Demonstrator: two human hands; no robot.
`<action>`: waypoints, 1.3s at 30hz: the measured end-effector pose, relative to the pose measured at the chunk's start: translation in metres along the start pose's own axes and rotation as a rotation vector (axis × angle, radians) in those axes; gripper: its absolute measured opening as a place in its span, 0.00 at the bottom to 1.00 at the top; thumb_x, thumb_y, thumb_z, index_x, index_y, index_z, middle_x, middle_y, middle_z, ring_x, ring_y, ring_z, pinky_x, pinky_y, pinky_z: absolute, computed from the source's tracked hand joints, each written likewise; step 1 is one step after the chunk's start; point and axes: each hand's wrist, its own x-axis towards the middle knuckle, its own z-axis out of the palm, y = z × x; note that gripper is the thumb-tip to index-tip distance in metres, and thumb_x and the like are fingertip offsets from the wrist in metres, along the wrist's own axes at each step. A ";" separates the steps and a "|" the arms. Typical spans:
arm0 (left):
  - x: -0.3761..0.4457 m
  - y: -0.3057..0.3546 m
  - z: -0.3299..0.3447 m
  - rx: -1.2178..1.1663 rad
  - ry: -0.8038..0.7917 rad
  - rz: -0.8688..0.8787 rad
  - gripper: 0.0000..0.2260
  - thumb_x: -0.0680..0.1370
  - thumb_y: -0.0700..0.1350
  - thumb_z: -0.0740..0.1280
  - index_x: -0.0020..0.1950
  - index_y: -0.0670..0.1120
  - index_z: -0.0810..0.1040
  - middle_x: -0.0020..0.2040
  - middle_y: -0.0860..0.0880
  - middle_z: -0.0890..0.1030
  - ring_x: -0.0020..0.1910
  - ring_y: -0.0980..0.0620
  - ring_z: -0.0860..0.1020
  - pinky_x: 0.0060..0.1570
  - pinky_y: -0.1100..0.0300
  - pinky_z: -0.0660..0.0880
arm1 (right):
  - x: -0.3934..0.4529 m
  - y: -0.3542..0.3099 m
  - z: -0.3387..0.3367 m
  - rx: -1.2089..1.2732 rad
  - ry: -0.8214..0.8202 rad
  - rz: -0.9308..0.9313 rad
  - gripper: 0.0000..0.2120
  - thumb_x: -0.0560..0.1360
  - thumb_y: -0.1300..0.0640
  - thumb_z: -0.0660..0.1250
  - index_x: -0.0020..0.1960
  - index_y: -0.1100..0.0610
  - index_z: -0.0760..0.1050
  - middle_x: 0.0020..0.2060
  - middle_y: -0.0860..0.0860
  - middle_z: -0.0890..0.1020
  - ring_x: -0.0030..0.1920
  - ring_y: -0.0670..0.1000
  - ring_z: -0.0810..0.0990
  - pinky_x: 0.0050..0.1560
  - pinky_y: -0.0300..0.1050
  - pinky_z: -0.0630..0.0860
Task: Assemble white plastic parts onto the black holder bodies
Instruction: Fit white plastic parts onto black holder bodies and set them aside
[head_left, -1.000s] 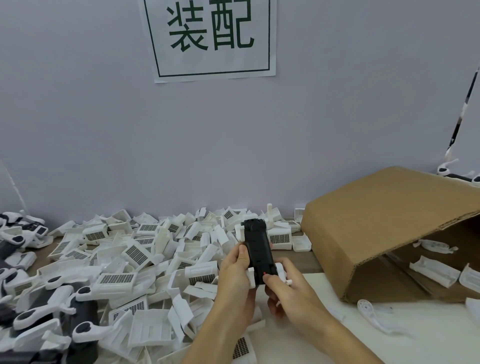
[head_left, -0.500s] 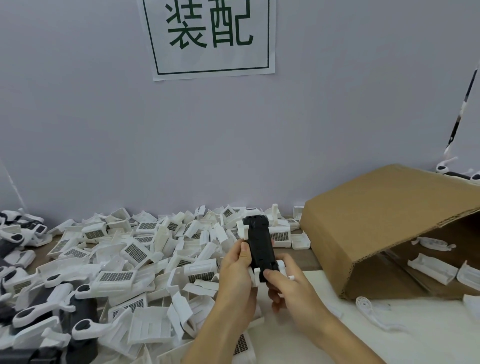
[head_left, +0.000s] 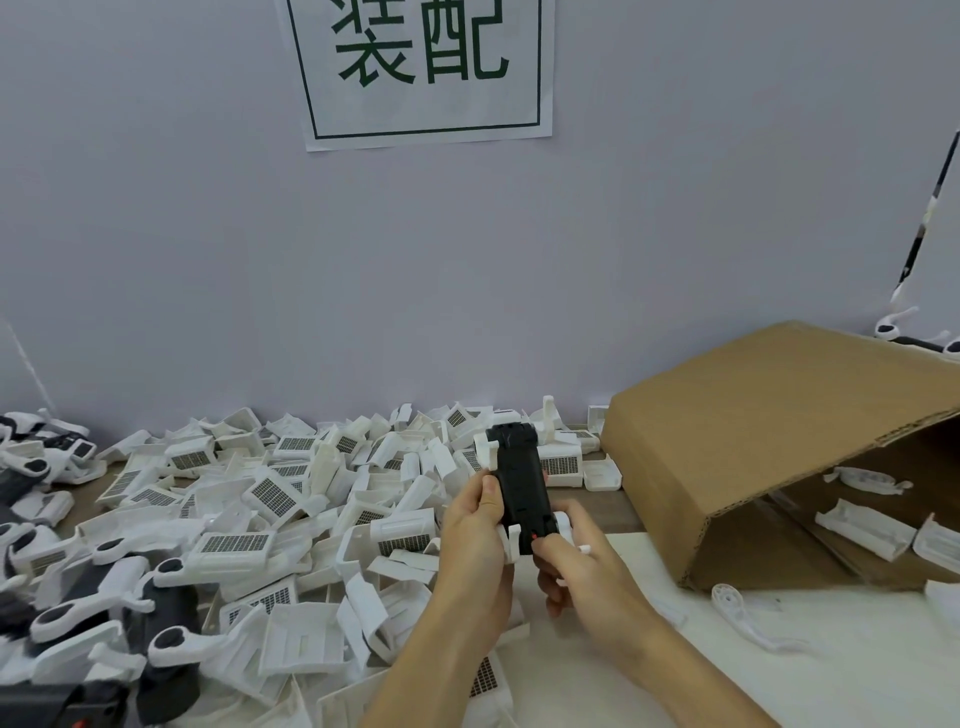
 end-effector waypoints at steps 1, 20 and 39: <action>0.000 0.000 0.000 0.007 -0.002 0.004 0.15 0.87 0.44 0.56 0.55 0.43 0.82 0.49 0.42 0.85 0.48 0.46 0.79 0.52 0.49 0.74 | 0.000 0.000 0.000 0.008 0.005 0.002 0.06 0.82 0.58 0.60 0.55 0.51 0.74 0.28 0.47 0.69 0.30 0.48 0.67 0.33 0.44 0.66; -0.002 0.002 0.000 0.032 0.003 0.004 0.15 0.87 0.42 0.55 0.57 0.39 0.81 0.52 0.35 0.82 0.49 0.42 0.78 0.55 0.45 0.75 | 0.003 0.001 -0.003 0.008 -0.008 0.003 0.07 0.80 0.60 0.62 0.57 0.54 0.74 0.28 0.47 0.70 0.30 0.48 0.69 0.31 0.41 0.68; 0.006 -0.002 -0.005 -0.107 -0.019 0.014 0.11 0.85 0.43 0.59 0.57 0.37 0.78 0.56 0.32 0.81 0.52 0.39 0.78 0.61 0.39 0.74 | -0.002 -0.005 -0.002 -0.009 -0.001 -0.025 0.07 0.81 0.59 0.63 0.56 0.50 0.76 0.34 0.52 0.75 0.32 0.50 0.74 0.35 0.45 0.70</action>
